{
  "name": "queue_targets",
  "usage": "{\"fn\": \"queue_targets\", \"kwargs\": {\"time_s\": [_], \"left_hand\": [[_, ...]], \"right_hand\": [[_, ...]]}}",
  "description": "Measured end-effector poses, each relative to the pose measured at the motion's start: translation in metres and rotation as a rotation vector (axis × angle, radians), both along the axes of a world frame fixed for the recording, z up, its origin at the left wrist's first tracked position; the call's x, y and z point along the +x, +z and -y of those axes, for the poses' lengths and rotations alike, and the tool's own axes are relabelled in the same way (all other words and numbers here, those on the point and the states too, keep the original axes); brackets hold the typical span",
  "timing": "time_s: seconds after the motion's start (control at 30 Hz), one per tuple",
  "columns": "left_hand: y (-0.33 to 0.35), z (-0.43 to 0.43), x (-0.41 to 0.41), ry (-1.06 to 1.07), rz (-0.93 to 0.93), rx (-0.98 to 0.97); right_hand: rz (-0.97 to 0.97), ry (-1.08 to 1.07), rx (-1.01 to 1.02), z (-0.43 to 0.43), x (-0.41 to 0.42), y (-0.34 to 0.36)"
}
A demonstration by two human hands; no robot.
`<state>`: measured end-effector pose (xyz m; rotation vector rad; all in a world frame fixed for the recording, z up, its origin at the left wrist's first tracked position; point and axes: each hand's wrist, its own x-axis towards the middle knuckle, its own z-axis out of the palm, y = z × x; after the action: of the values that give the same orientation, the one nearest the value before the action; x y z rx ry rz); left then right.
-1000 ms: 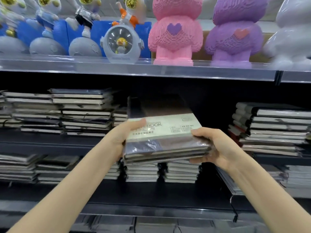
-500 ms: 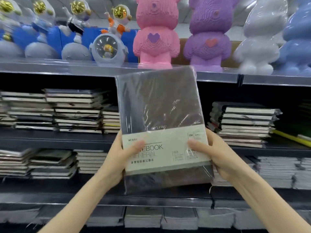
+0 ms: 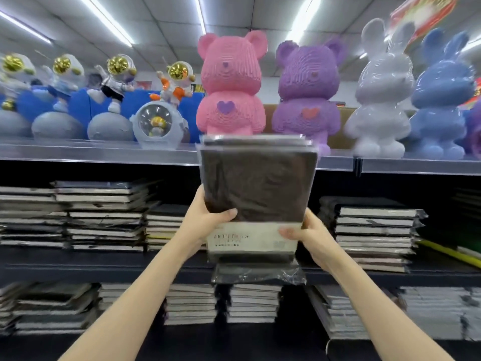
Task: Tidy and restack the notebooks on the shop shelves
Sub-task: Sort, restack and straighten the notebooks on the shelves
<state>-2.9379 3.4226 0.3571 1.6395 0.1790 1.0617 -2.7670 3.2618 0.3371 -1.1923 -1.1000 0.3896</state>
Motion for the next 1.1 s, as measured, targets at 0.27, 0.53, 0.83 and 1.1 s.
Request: {"fn": "queue_targets", "kwargs": {"time_s": [0.27, 0.53, 0.83, 1.1], "left_hand": [[-0.004, 0.002, 0.004, 0.049, 0.033, -0.026], [-0.01, 0.002, 0.008, 0.123, 0.137, 0.046], [-0.014, -0.004, -0.003, 0.162, 0.202, 0.063], [-0.008, -0.011, -0.019, 0.158, 0.198, 0.039]], "right_hand": [[0.054, -0.094, -0.032, -0.006, -0.001, -0.012], [0.117, -0.123, 0.106, -0.001, -0.003, 0.013], [0.06, -0.129, 0.042, 0.011, -0.008, 0.02], [0.02, -0.196, 0.131, 0.004, -0.023, 0.024]]}}
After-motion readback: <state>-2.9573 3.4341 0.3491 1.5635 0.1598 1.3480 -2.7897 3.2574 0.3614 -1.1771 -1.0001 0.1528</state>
